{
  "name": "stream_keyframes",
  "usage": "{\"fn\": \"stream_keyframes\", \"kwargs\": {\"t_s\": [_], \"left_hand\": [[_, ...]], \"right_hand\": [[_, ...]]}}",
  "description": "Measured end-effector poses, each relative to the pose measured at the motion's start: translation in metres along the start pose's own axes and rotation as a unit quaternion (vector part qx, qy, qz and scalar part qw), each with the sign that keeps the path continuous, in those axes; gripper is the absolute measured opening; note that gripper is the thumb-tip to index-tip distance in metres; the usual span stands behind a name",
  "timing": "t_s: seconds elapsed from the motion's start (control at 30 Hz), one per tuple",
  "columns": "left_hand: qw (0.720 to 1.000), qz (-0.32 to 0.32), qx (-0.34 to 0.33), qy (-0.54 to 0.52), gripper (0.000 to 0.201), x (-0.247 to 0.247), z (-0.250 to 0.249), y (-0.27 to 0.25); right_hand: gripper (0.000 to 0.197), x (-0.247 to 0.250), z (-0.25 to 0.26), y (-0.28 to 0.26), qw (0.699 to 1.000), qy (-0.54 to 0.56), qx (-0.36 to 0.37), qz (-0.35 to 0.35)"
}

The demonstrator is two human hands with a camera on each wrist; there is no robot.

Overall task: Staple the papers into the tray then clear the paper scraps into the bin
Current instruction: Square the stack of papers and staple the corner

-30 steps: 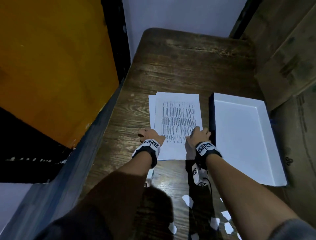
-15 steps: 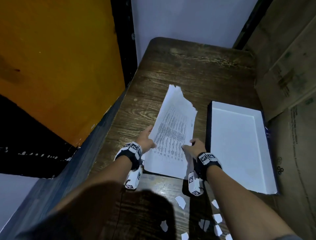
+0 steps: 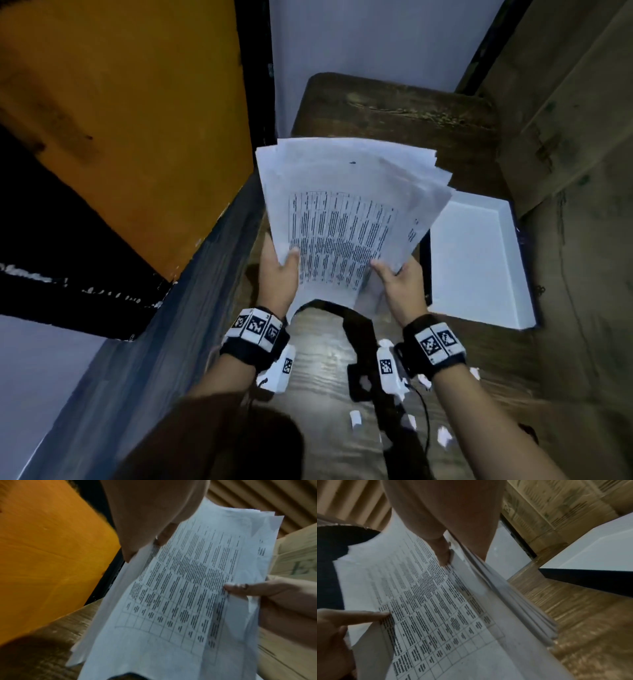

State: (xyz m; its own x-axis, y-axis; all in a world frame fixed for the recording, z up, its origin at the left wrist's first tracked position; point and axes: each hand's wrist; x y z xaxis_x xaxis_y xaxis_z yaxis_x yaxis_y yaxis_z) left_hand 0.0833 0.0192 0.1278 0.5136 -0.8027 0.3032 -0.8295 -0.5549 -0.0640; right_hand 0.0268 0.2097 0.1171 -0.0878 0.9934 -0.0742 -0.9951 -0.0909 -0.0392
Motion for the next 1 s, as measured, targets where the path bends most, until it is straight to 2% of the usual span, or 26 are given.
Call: {"fn": "stream_keyframes", "kwargs": {"t_s": [0.07,0.13,0.27,0.4,0.53,0.6,0.67,0.73,0.77,0.87,0.93,1.0], "left_hand": [[1.0,-0.01,-0.016,-0.006,0.037,0.016,0.0,-0.019],[1.0,0.012,0.006,-0.001,0.031,0.033,0.009,-0.034],[0.998,0.06,0.01,0.007,0.05,0.058,0.031,-0.046],[0.997,0.078,0.006,0.022,0.039,0.062,0.034,-0.048],[0.996,0.086,0.021,0.028,0.056,0.071,0.033,-0.049],[0.996,0.082,0.029,0.03,0.052,0.073,0.029,-0.049],[0.996,0.08,0.018,0.045,0.033,0.073,0.02,-0.05],[0.997,0.056,-0.001,0.059,0.022,0.073,0.004,-0.055],[0.998,0.036,-0.019,0.05,0.021,0.074,-0.003,-0.057],[0.998,-0.03,-0.055,0.027,0.042,0.076,-0.016,-0.071],[0.998,-0.03,-0.032,0.036,0.037,0.071,-0.005,-0.08],[0.998,0.001,0.028,0.058,0.025,0.062,0.014,-0.087]], "right_hand": [[0.023,-0.008,0.003,-0.026,0.999,0.021,0.022,-0.027],[0.027,-0.009,0.002,-0.048,0.999,0.022,0.012,-0.024],[0.036,-0.006,-0.011,-0.076,0.998,-0.003,-0.03,-0.048],[0.033,-0.014,-0.014,-0.09,0.996,-0.025,-0.022,-0.079],[0.03,-0.019,-0.01,-0.092,0.998,-0.026,-0.031,-0.05],[0.023,-0.021,-0.008,-0.087,0.998,-0.035,-0.04,-0.042],[0.018,-0.024,0.001,-0.082,0.998,-0.036,-0.038,-0.034],[0.023,-0.025,0.019,-0.081,0.999,-0.032,-0.023,-0.022],[0.025,-0.024,0.029,-0.082,1.0,-0.023,-0.002,-0.015],[0.021,-0.019,0.043,-0.089,0.999,-0.01,0.051,-0.006],[0.023,-0.015,0.033,-0.094,0.999,-0.02,0.033,0.0],[0.029,-0.012,0.013,-0.098,0.998,-0.043,-0.034,0.019]]}}
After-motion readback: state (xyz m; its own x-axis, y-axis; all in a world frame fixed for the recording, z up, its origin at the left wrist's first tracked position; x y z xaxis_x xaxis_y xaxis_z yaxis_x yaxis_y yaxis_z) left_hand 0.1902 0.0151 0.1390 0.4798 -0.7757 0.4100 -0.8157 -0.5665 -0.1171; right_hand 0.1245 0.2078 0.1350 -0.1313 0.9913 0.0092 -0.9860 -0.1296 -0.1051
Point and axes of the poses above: each hand's wrist, its own y-axis towards the middle knuckle, its own x-axis out of the back of the hand, z = x × y, and after that the axes turned 15 degrees about y, right-handed
